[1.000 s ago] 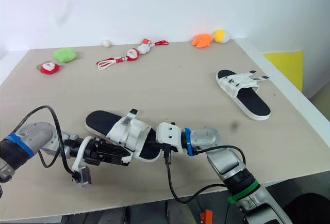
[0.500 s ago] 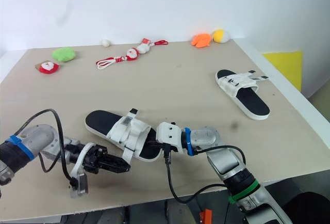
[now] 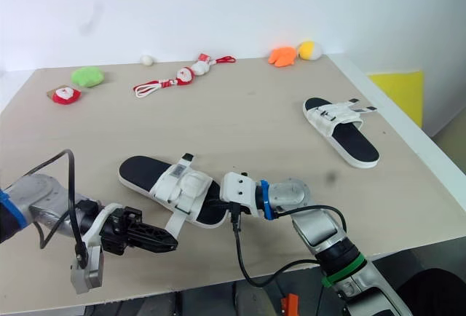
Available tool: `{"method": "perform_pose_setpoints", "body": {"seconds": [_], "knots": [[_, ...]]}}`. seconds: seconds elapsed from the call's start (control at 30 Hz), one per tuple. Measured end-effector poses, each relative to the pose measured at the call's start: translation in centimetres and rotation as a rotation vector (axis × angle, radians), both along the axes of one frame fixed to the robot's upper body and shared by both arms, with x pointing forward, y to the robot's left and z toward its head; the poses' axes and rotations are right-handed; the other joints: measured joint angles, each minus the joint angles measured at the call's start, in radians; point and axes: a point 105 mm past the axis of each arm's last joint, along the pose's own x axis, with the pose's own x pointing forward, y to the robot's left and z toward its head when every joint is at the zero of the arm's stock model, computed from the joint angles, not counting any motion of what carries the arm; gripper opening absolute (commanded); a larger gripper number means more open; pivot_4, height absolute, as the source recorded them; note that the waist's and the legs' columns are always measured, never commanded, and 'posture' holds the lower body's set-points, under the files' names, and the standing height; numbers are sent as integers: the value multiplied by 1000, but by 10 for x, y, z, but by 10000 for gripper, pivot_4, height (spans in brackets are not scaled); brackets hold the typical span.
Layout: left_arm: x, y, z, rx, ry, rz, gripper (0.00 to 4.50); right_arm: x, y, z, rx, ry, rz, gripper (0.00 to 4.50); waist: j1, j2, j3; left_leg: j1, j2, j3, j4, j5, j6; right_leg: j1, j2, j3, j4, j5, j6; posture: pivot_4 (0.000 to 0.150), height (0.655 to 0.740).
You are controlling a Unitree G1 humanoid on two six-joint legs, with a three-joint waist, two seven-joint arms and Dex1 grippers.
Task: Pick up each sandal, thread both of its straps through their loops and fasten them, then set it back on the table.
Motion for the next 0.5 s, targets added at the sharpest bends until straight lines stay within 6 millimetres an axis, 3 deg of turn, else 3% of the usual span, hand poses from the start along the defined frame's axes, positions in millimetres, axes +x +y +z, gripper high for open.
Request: {"method": "perform_pose_setpoints", "body": {"seconds": [0.13,0.27,0.5], "knots": [[1,-13,24,-24,150,98,336,1,1,0,-4,-5,2,0,-1,1,1,0,1,0,0,-1,-2,0,0,-2,-3,0,0,1500,7400],[16,-24,43,-13,390,211,336,3,3,1,-23,-35,11,0,-1,2,3,0,2,-2,1,-2,-3,-1,0,-6,-12,0,0,1500,7400],[36,-28,53,27,766,288,336,9,3,-1,-35,-62,-15,0,-9,6,5,-3,1,-9,7,-3,-5,-4,-1,-15,-38,-1,-1,1500,7400]]}}
